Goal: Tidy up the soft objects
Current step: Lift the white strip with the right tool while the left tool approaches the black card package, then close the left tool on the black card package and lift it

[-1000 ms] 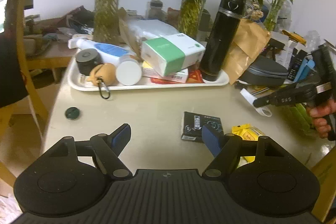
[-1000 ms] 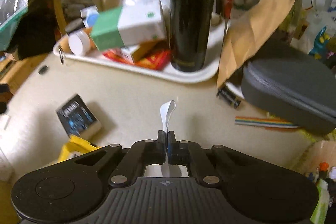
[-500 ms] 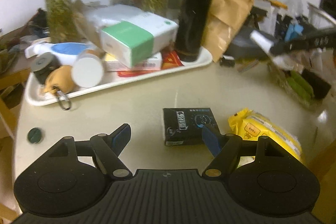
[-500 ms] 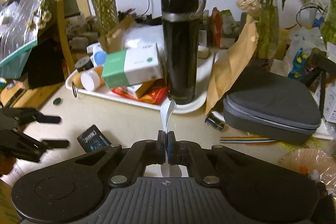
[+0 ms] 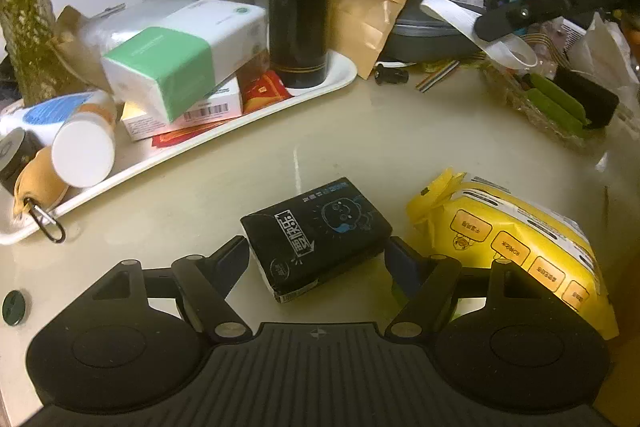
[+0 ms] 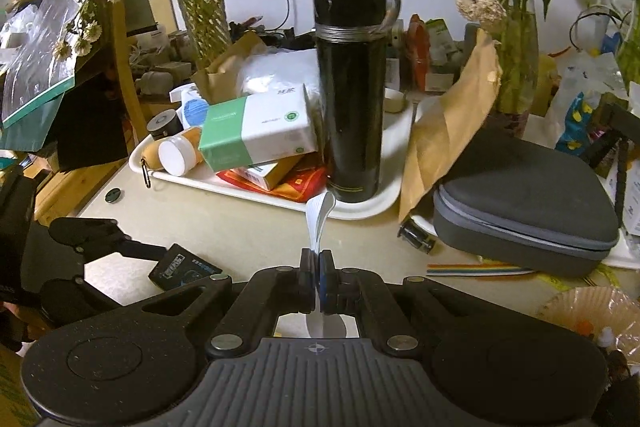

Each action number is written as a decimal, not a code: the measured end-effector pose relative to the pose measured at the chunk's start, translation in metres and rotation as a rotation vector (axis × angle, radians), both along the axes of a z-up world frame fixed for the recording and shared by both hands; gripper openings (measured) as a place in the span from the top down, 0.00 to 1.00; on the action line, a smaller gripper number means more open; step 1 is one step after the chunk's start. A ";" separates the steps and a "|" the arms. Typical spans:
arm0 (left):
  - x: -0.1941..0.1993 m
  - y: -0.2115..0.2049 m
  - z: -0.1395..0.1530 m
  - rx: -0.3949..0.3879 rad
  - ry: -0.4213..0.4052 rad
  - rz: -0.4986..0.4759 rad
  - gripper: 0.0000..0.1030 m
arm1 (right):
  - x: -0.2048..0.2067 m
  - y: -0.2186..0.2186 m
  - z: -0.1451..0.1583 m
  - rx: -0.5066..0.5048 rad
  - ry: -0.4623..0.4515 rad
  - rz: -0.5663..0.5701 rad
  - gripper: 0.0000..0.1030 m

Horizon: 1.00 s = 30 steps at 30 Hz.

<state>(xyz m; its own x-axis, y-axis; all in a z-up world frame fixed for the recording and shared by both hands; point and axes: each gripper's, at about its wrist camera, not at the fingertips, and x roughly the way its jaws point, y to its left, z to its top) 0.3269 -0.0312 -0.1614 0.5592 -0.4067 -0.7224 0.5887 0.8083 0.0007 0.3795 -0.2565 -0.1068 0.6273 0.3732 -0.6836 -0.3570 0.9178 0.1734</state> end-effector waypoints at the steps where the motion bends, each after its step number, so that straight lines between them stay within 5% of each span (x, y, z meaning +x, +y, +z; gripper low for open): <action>1: 0.000 -0.001 0.000 -0.003 0.004 -0.007 0.28 | 0.000 0.001 0.000 0.000 0.000 0.005 0.96; 21: 0.012 -0.023 -0.013 0.014 0.003 -0.001 0.21 | -0.001 0.006 -0.002 -0.009 0.006 0.039 0.96; 30: 0.014 -0.010 -0.004 0.004 -0.045 0.060 0.29 | -0.001 0.003 -0.001 -0.014 -0.001 0.036 0.96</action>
<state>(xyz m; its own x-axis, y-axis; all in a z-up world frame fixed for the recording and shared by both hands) 0.3404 -0.0411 -0.1649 0.6142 -0.3688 -0.6977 0.5388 0.8419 0.0293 0.3782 -0.2537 -0.1075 0.6142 0.3859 -0.6884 -0.3900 0.9067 0.1605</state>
